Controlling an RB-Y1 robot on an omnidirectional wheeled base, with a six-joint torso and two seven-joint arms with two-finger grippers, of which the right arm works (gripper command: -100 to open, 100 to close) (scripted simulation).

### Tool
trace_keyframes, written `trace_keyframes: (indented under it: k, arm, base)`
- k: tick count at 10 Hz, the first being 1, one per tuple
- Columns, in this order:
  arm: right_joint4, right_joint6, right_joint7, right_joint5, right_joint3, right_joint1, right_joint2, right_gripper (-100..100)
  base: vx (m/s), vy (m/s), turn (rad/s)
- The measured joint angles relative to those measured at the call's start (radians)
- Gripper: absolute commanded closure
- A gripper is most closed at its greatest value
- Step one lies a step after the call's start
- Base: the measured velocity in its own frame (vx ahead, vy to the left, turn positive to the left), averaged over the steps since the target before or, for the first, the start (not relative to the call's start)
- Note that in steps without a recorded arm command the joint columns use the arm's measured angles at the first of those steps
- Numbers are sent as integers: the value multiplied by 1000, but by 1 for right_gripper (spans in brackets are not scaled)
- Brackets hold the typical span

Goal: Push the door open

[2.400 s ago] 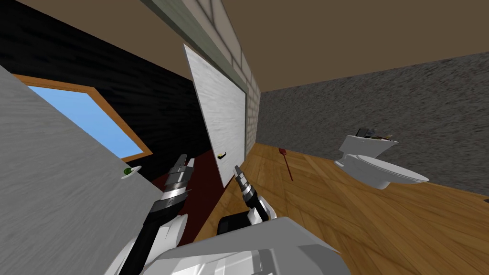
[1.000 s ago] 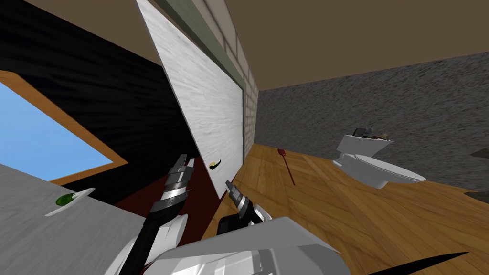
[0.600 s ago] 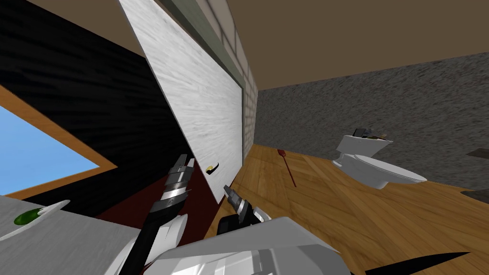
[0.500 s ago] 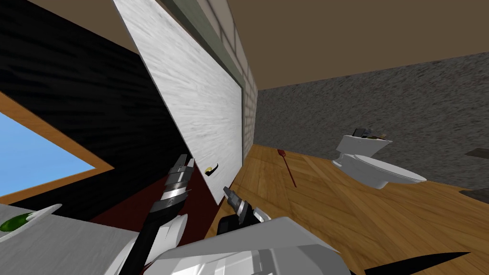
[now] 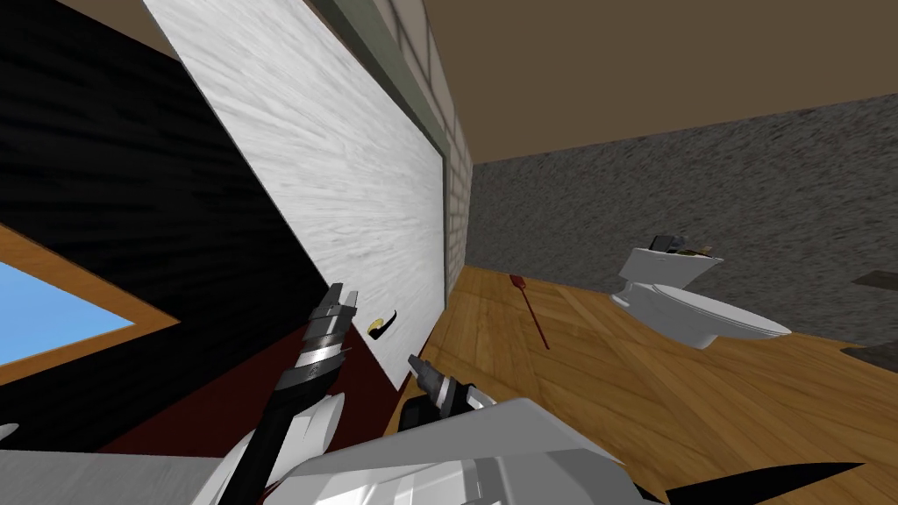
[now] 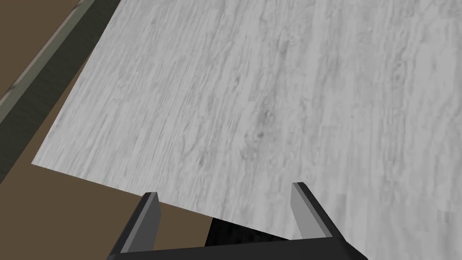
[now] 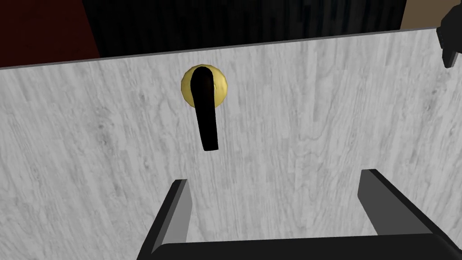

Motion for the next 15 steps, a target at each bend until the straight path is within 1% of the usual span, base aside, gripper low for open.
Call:
trace_keyframes:
  k: [1, 2, 4, 5, 6, 9, 15]
  arm:
    - [18, 1, -3, -1, 13, -10, 2, -100]
    - [38, 0, -8, -3, 27, -17, -1, -100]
    - [87, -8, -15, -5, 53, -33, 2, -100]
    - [108, -11, -20, -6, 68, -42, -2, -100]
    - [110, -12, -21, -7, 69, -43, -3, -100]
    - [123, -16, -19, -7, 62, -44, 5, -100]
    - [156, -26, -13, -8, 44, -45, 27, -100]
  base:
    - [165, 14, -28]
    - [184, 19, -27]
    - [218, 13, -41]
    - [109, 15, -6]
    - [60, 101, 39]
    - [81, 157, 16]
    - [101, 158, 38]
